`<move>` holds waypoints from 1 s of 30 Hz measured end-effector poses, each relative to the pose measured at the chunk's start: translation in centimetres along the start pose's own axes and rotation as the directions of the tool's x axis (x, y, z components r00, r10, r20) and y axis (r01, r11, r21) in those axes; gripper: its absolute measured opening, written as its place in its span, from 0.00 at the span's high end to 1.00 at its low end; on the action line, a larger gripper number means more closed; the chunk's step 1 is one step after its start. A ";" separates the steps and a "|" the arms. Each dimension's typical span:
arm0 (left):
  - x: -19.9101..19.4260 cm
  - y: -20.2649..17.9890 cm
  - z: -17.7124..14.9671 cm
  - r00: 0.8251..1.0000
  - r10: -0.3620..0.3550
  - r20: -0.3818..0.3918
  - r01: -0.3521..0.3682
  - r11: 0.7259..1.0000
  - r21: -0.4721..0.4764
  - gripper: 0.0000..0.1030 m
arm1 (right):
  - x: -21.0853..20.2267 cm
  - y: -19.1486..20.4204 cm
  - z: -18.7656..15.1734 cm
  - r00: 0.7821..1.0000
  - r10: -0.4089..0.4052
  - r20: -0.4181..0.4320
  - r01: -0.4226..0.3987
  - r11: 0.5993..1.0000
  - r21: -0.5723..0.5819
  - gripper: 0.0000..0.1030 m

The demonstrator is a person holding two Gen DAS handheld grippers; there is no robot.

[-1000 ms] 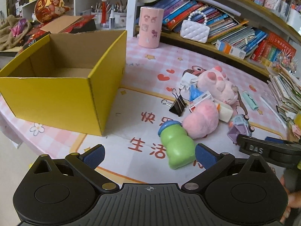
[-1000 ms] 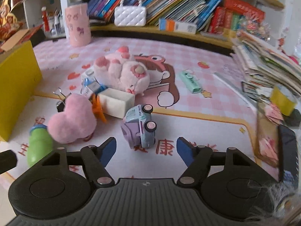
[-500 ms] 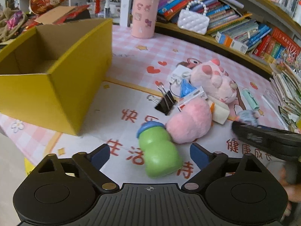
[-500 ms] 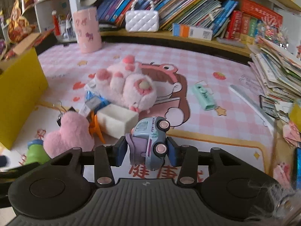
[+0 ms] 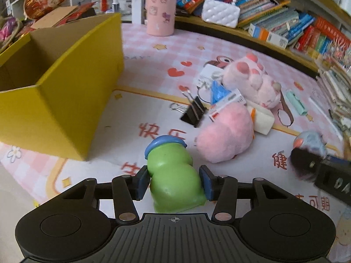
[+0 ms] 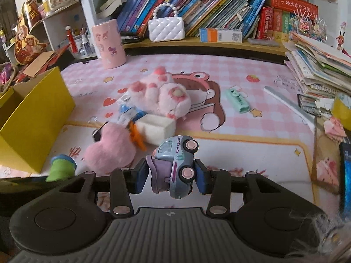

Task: Organize objects
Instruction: 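Grasp the green toy bottle with left tool while right tool grasps the lavender toy car, then carry the green bottle and toy car over the yellow box with both tools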

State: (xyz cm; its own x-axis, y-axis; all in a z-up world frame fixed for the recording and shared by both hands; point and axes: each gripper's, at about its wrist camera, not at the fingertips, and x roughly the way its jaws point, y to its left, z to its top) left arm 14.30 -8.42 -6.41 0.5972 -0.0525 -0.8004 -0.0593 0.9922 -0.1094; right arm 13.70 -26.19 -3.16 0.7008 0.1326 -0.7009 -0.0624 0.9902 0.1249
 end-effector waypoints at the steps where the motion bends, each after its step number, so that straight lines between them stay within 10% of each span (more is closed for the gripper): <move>1: -0.6 0.8 -0.1 1.000 -0.009 0.005 0.009 1.000 -0.008 0.54 | -0.1 0.5 -0.3 1.000 0.000 -0.004 0.000 1.000 -0.001 0.60; 14: -6.9 11.5 -2.0 0.987 -0.133 0.088 0.136 0.991 -0.021 0.54 | -3.7 12.6 -4.4 1.000 -0.011 -0.001 0.011 0.999 -0.034 0.60; 30: -13.2 25.7 -5.5 0.983 -0.085 0.165 0.096 0.994 -0.055 0.54 | -6.9 26.9 -9.5 0.998 0.063 0.015 -0.061 0.994 -0.085 0.59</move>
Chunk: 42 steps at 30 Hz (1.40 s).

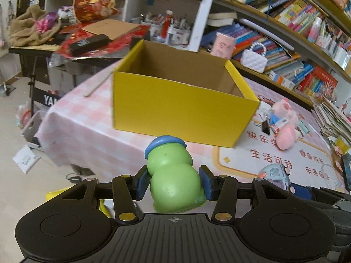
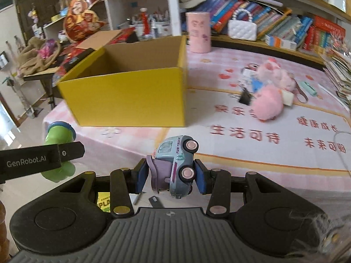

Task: Organize objects
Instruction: 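Carry the green bottle and toy car over the yellow box with both tools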

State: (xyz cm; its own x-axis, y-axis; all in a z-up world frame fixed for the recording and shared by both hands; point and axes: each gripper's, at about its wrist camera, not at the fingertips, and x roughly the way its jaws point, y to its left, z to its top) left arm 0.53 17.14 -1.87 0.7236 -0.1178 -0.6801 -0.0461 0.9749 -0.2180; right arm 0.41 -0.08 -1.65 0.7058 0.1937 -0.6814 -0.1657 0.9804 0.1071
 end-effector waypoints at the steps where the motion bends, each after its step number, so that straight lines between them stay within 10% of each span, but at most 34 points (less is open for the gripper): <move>1: -0.3 0.4 -0.1 1.000 0.001 0.005 -0.001 1.000 -0.004 0.54 | -0.1 0.6 0.0 1.000 0.004 0.002 -0.004 1.000 -0.010 0.59; 24: -2.7 3.7 0.6 0.996 -0.001 0.087 0.003 1.000 -0.025 0.54 | -0.2 4.7 0.3 1.000 0.031 -0.001 -0.031 0.995 -0.092 0.59; 42: -1.1 2.3 6.9 0.979 -0.028 0.202 0.024 0.999 0.023 0.54 | 2.0 5.1 7.1 0.988 0.085 0.126 -0.066 0.986 -0.150 0.59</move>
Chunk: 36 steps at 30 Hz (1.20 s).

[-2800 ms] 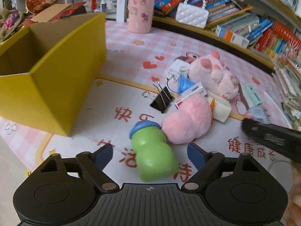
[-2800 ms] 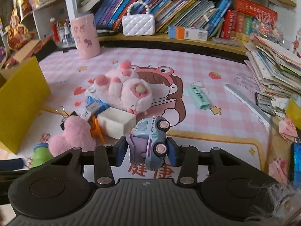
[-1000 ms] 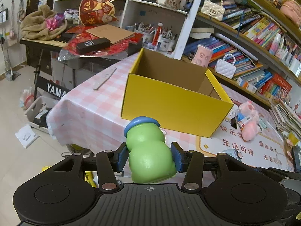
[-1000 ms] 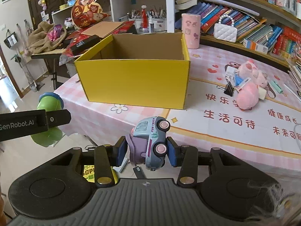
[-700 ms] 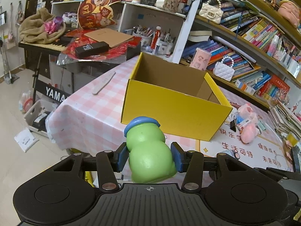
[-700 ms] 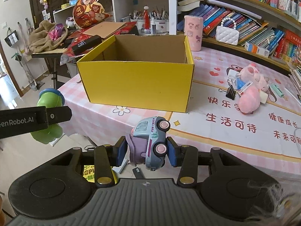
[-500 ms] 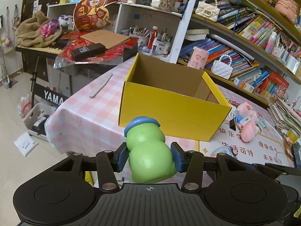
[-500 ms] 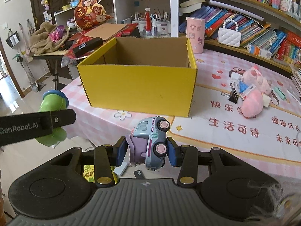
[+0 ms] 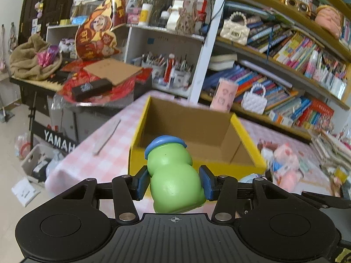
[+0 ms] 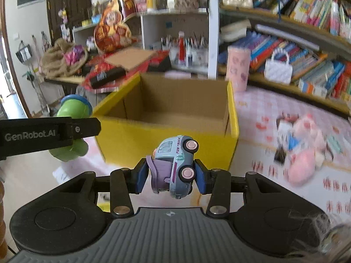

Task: Organize objects
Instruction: 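Carry the green bottle and toy car over the yellow box with both tools, then open both tools to drop the bottle and car into the box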

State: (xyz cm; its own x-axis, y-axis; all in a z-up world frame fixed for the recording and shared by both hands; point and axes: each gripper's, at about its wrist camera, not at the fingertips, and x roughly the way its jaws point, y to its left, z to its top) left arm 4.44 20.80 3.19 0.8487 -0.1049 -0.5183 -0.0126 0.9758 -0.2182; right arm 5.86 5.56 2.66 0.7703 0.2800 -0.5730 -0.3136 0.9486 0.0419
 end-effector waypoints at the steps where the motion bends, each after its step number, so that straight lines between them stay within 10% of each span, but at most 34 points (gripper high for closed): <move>1: 0.3 -0.1 0.8 1.000 -0.004 0.016 0.004 1.000 -0.002 0.54 | 0.1 -0.1 0.7 1.000 0.000 0.022 0.000 1.000 -0.005 0.59; 8: 3.7 -1.2 4.7 0.997 -0.025 0.078 0.025 1.000 0.000 0.54 | 4.5 -1.4 5.7 0.995 -0.041 0.090 0.044 0.998 -0.039 0.59; 17: 10.8 -1.9 4.5 0.999 0.017 -0.040 -0.016 1.000 0.016 0.54 | 13.2 -3.5 5.4 0.997 -0.009 -0.075 0.003 0.997 -0.081 0.59; 36: 16.3 -3.4 4.1 0.985 0.095 -0.145 -0.081 0.992 0.094 0.45 | 16.7 -4.7 6.7 0.992 0.057 -0.112 -0.079 0.975 -0.206 0.54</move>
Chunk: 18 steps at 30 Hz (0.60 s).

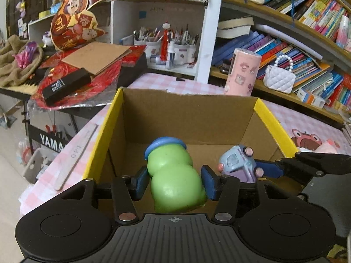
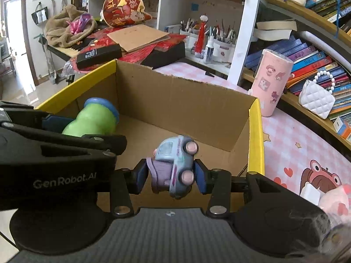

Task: Organize objects
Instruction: 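Open both tools to drop the bottle and car into the box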

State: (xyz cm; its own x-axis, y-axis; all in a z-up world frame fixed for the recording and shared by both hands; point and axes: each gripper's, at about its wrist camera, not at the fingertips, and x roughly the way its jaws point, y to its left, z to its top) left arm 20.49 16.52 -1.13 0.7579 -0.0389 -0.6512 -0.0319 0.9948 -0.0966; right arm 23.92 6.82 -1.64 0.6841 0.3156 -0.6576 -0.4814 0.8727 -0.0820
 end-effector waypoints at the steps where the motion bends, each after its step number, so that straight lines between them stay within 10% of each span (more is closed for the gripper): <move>1: -0.4 0.0 0.1 1.000 -0.007 0.011 0.007 1.000 0.001 0.37 | -0.3 0.1 0.0 1.000 0.008 0.011 -0.008 1.000 0.007 0.51; 3: -1.5 -0.1 0.2 0.999 -0.016 0.048 0.016 1.000 0.005 0.31 | -1.4 0.2 0.0 0.999 -0.009 0.049 0.008 1.000 0.027 0.33; 18: -12.2 2.3 -3.0 0.978 -0.035 0.208 0.052 0.996 -0.076 0.17 | -13.2 2.0 -3.1 0.961 -0.176 0.212 0.142 0.975 0.169 0.34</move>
State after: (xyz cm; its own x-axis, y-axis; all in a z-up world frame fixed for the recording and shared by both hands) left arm 9.17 18.99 4.31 0.8774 -0.0532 -0.4769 -0.0422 0.9814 -0.1871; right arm 12.29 3.26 4.55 0.8585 0.2283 -0.4593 -0.2800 0.9589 -0.0467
